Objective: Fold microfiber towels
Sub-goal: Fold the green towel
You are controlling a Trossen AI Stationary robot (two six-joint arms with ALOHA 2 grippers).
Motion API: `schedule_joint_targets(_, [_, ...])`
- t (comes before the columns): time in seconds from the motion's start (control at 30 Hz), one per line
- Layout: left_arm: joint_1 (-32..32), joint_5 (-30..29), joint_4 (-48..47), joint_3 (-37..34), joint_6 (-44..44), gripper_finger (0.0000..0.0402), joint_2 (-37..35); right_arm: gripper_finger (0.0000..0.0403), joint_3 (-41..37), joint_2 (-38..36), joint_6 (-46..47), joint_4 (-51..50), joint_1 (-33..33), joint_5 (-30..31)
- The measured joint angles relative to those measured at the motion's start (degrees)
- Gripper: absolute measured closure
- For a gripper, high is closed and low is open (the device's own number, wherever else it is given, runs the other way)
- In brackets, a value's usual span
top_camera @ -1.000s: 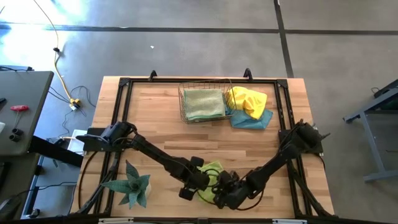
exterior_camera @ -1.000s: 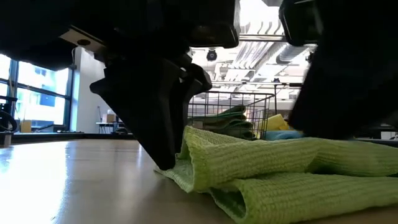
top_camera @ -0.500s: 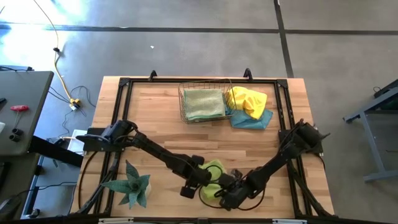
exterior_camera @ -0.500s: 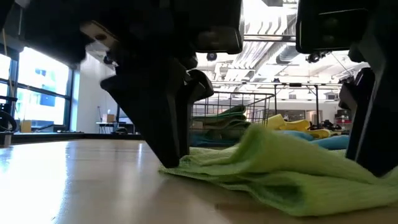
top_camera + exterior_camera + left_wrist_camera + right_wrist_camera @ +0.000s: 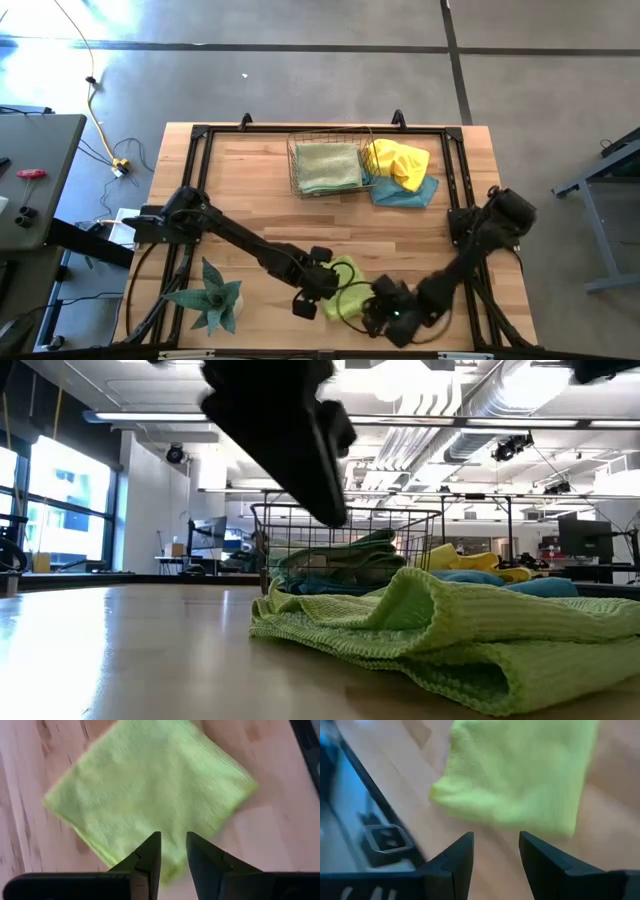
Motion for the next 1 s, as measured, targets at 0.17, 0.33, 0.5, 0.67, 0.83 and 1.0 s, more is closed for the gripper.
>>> schedule_joint_targets(0.17, [1.47, 1.6, 4.5, -1.17, 3.15, 0.0321, 1.13, 0.0252, -0.04, 0.63, 30.34, -0.04, 5.9, 11.98])
schedule_joint_targets(0.33, [3.06, 5.66, 7.87, -4.19, 4.16, 0.0321, 1.86, 0.0252, -0.08, 3.38, 35.17, 4.36, 6.44, 9.5])
schedule_joint_targets(0.5, [3.69, 5.77, 9.74, -6.17, 4.73, 0.0321, 1.88, 0.0252, -0.06, 6.14, 35.63, 3.0, 4.06, 8.59])
schedule_joint_targets(0.67, [3.89, 5.77, 8.86, -6.27, 3.77, 0.0321, 1.9, 0.0252, -0.08, 7.06, 32.84, -8.06, 0.34, 10.58])
schedule_joint_targets(0.83, [3.58, 6.16, 8.03, -6.25, 0.14, 0.0321, 1.9, 0.0252, -0.08, 7.02, 27.0, -21.74, -4.26, 10.99])
schedule_joint_targets(1.0, [3.23, 6.16, 7.63, -6.14, -1.03, 0.0321, 1.9, 0.0252, -0.13, 5.89, 25.95, -31.66, -8.59, 11.58])
